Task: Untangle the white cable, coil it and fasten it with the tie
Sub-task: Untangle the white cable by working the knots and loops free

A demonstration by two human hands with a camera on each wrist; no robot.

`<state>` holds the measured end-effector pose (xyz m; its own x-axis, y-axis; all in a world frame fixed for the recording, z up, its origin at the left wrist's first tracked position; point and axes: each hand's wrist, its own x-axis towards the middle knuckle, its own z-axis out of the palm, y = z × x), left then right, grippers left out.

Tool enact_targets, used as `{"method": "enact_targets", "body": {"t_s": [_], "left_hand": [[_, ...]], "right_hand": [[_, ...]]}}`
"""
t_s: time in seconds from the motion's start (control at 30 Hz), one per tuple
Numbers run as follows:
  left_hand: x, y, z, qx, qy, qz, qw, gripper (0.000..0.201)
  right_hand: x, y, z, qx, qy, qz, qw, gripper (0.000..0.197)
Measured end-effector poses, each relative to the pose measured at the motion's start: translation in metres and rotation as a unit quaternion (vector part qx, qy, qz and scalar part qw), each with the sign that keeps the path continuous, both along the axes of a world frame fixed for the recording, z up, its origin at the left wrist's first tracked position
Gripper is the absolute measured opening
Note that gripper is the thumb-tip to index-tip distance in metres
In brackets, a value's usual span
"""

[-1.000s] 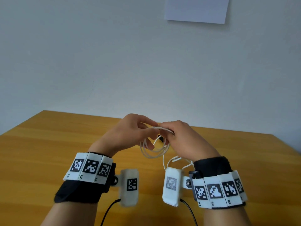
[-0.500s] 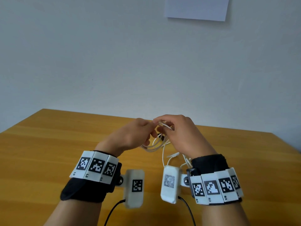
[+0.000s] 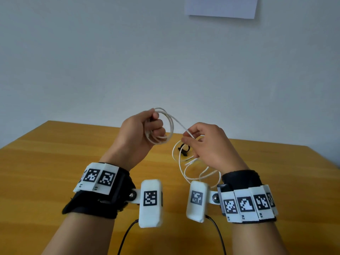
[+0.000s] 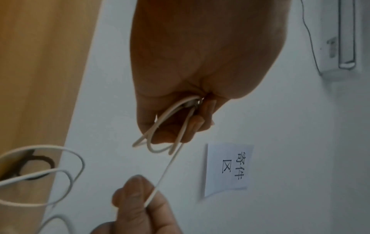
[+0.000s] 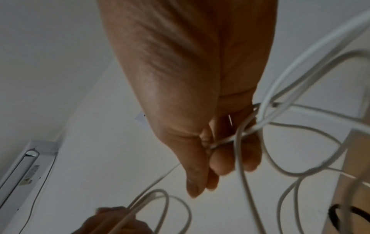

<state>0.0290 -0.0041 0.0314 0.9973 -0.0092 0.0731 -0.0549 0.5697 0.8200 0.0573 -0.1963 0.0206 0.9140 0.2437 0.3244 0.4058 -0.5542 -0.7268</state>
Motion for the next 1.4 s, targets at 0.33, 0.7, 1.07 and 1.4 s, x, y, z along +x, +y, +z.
{"method": "enact_targets", "body": {"t_s": [0.33,0.7,1.07,1.4], "left_hand": [[-0.008,0.004,0.008,-0.187,-0.108,0.040,0.976,0.027],[0.000,0.009,-0.002,-0.068,-0.218,0.162,0.960,0.023],[0.021,0.011,-0.035,0.603,-0.252,0.264,0.709,0.026],[0.009,0.005,-0.031,0.674,-0.055,0.068,0.733,0.029]], "right_hand": [[-0.001,-0.007,-0.004,-0.089,0.057,0.038,0.994,0.010],[-0.010,-0.005,0.003,-0.182,0.084,0.070,0.977,0.037],[-0.009,-0.007,0.004,-0.156,0.066,0.074,0.983,0.027],[0.001,-0.016,0.001,-0.088,-0.032,-0.015,0.996,0.030]]}}
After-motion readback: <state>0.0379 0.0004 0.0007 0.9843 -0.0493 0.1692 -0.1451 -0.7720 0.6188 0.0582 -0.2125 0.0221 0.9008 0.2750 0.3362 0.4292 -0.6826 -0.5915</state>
